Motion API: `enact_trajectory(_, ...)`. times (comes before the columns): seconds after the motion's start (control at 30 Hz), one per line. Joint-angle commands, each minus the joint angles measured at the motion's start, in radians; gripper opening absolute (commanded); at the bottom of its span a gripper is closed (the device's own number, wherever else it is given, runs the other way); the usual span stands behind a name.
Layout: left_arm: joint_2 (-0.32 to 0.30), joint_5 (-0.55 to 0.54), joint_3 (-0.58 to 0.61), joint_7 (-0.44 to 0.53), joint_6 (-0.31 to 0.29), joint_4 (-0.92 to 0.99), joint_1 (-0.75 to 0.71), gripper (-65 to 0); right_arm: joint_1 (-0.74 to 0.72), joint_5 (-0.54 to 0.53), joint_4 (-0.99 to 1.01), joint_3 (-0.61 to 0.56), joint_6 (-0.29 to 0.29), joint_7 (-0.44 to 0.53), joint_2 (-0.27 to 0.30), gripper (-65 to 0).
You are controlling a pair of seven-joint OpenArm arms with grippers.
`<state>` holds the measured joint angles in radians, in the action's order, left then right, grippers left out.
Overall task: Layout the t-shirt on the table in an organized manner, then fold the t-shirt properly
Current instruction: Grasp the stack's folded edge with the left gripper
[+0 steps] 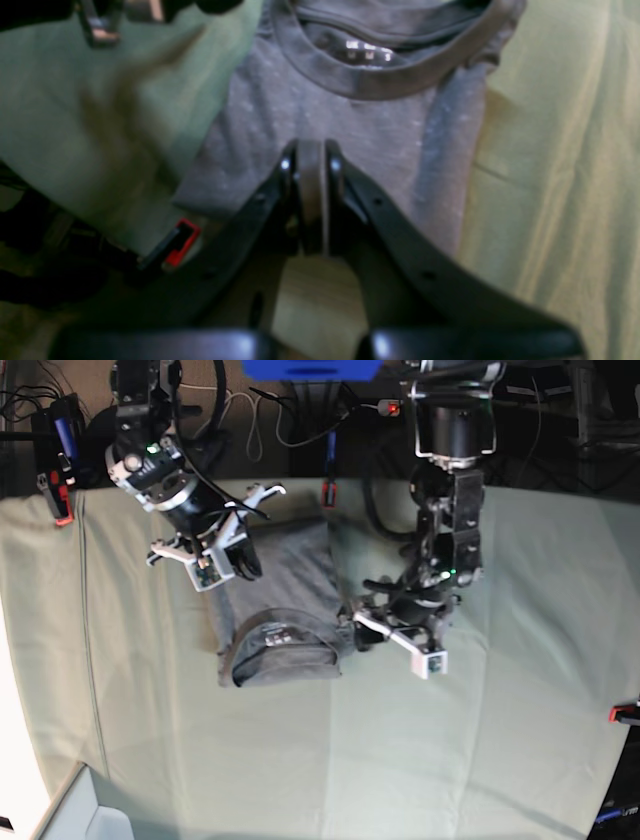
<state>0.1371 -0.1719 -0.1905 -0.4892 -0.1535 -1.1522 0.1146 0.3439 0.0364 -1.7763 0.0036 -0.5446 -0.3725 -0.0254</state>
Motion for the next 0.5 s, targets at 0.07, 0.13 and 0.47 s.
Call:
enact_trajectory(0.07,0.016,-0.008,0.003,0.024,-0.007,0.038,0.049,-26.1,0.004,-0.014,-0.017,0.017,-0.013,0.025,-0.001,-64.9)
enact_trajectory(0.13,0.020,-0.008,0.003,0.024,-0.007,0.062,0.067,-26.1,0.007,-0.014,-0.017,0.023,-0.013,0.025,-0.001,-64.9)
enact_trajectory(0.47,0.020,-0.128,0.007,0.024,-0.007,0.219,0.155,-28.8,0.019,-0.013,-0.017,0.023,-0.013,0.023,0.002,-64.8)
